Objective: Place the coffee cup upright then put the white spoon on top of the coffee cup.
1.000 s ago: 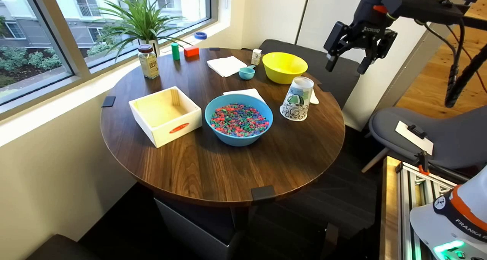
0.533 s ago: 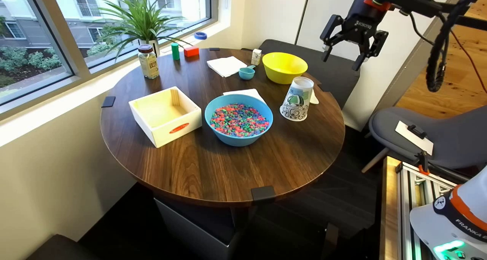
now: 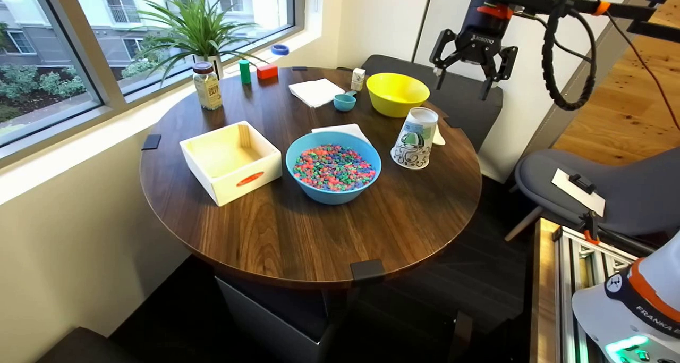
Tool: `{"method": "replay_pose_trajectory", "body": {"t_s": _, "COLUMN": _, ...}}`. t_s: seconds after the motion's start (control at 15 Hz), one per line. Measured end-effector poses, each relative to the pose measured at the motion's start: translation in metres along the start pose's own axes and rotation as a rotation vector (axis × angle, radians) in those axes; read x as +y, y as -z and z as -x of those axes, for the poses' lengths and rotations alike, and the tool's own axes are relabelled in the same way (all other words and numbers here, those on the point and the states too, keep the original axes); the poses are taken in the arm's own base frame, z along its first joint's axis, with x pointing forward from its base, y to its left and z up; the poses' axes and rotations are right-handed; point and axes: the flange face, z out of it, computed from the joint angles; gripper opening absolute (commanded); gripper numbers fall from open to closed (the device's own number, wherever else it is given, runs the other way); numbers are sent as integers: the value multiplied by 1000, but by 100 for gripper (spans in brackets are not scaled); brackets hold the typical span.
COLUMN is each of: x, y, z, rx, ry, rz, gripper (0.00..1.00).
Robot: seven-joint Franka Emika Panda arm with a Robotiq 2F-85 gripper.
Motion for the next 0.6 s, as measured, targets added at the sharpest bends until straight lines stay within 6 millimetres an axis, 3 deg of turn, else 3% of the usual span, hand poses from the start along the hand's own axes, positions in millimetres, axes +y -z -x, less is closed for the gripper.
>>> {"method": "replay_pose_trajectory", "body": {"t_s": 0.6, "x": -31, "y": -14, "z": -42, "rx": -66, "ry": -34, "rz": 25, "gripper": 100}}
